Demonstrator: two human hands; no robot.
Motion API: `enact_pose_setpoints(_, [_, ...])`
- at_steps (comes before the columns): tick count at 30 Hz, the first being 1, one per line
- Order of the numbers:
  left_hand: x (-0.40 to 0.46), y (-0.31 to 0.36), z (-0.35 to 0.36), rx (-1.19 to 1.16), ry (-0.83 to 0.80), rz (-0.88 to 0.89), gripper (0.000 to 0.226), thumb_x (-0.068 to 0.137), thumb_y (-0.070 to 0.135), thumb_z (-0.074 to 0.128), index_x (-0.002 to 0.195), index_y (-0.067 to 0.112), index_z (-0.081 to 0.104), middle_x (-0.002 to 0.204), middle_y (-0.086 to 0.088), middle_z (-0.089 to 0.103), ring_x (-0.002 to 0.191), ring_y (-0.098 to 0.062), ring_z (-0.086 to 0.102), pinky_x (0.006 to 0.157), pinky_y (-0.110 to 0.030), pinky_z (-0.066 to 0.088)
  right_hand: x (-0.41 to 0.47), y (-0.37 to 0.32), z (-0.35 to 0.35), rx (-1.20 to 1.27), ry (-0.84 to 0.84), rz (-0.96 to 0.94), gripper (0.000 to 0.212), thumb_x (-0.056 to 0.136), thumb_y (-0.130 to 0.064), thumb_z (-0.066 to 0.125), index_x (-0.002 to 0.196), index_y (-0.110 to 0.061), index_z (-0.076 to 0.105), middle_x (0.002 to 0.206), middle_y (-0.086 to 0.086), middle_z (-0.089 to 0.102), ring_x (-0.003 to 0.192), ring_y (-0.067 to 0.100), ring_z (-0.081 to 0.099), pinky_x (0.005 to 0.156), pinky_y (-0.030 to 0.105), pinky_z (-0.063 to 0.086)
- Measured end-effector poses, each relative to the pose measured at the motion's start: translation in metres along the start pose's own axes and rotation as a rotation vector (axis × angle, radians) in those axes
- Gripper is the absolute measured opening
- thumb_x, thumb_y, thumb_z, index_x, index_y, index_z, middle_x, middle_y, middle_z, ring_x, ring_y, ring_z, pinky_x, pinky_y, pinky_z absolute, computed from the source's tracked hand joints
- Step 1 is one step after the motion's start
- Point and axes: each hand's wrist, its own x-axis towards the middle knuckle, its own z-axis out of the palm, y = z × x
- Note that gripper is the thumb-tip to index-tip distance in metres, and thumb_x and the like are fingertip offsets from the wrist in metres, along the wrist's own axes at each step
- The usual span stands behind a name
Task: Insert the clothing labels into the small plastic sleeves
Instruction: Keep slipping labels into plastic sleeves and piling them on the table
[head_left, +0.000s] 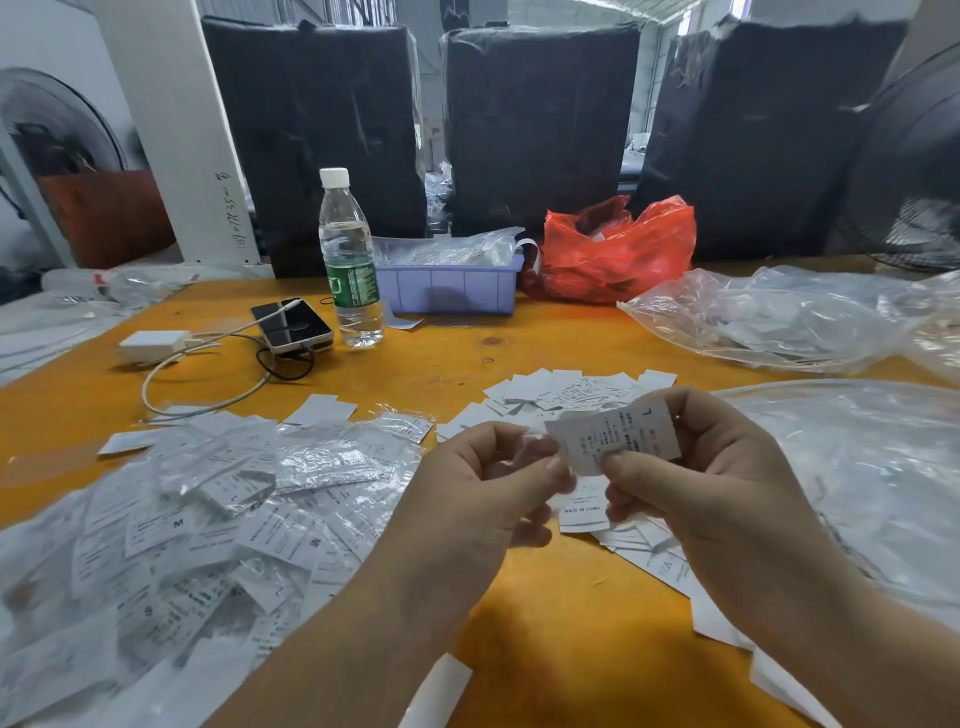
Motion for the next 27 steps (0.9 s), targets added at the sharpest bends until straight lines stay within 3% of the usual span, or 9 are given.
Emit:
enact_pose_setpoints(3, [0.0,0.0,0.0,0.037,0.028,-0.008,0.024,0.071,0.017,0.078,0.092,0.012,0.068,0.075,-0.001,0.072,0.054,-0.009,0.058,0.059,-0.026,0.056,0.002,0.002,-0.003,0.07,-0.014,0.058,0.023,0.061,-0.013,0.08,0.08,-0.023,0.07,0.074,0.006,0.069,0.057,0.019,0.06,0.054,0.028,0.055])
enact_pose_setpoints(12, [-0.001,-0.002,0.001,0.119,0.04,0.015,0.014,0.083,0.006,0.073,0.091,0.016,0.068,0.071,0.003,0.068,0.056,-0.007,0.059,0.061,-0.026,0.055,0.008,0.004,-0.013,0.064,-0.066,-0.011,0.019,0.064,-0.01,0.082,0.079,-0.019,0.076,0.073,0.011,0.068,0.057,0.018,0.052,0.051,0.02,0.047])
enact_pose_setpoints(14, [-0.002,-0.001,0.002,0.11,0.022,0.014,0.008,0.084,0.006,0.07,0.089,0.013,0.068,0.071,0.001,0.068,0.055,-0.009,0.057,0.059,-0.024,0.053,0.008,0.003,-0.015,0.071,-0.079,-0.043,0.023,0.063,-0.026,0.087,0.083,-0.018,0.078,0.079,0.013,0.07,0.066,0.022,0.054,0.056,0.021,0.049])
enact_pose_setpoints(16, [-0.003,0.0,0.003,0.129,0.012,0.026,0.006,0.086,0.007,0.068,0.085,0.013,0.068,0.073,-0.001,0.069,0.057,-0.009,0.057,0.058,-0.023,0.053,0.007,0.002,-0.014,0.076,-0.103,-0.067,0.031,0.066,-0.043,0.081,0.088,-0.022,0.078,0.086,0.008,0.073,0.077,0.023,0.062,0.067,0.024,0.053])
enact_pose_setpoints(18, [-0.003,-0.001,0.003,0.153,0.007,0.039,0.008,0.087,0.01,0.067,0.081,0.015,0.069,0.074,0.0,0.069,0.059,-0.008,0.058,0.059,-0.023,0.054,0.007,0.003,-0.012,0.042,-0.103,-0.077,0.02,0.072,-0.036,0.078,0.09,-0.026,0.077,0.089,0.004,0.074,0.086,0.02,0.068,0.076,0.026,0.056])
enact_pose_setpoints(21, [-0.004,-0.001,0.003,0.167,-0.004,0.051,0.009,0.088,0.013,0.066,0.08,0.014,0.07,0.074,0.0,0.069,0.06,-0.007,0.059,0.06,-0.022,0.053,0.005,0.005,-0.009,-0.147,-0.074,-0.128,0.009,0.083,-0.021,0.065,0.088,-0.022,0.072,0.086,0.003,0.074,0.084,0.017,0.07,0.076,0.029,0.058])
enact_pose_setpoints(25, [-0.004,-0.002,0.003,0.167,0.005,0.078,0.01,0.087,0.017,0.067,0.077,0.016,0.07,0.07,0.002,0.069,0.059,-0.008,0.058,0.059,-0.021,0.051,0.003,0.004,-0.008,-0.222,-0.07,-0.137,0.007,0.086,-0.022,0.057,0.087,-0.025,0.064,0.077,0.003,0.068,0.07,0.019,0.066,0.062,0.036,0.058])
enact_pose_setpoints(27, [-0.004,-0.002,0.004,0.174,0.009,0.095,0.012,0.085,0.021,0.069,0.074,0.018,0.07,0.068,0.003,0.069,0.058,-0.008,0.058,0.058,-0.02,0.051,0.005,0.005,-0.011,-0.261,-0.092,-0.129,0.012,0.091,-0.017,0.065,0.092,-0.029,0.062,0.076,0.002,0.07,0.064,0.018,0.065,0.053,0.029,0.054])
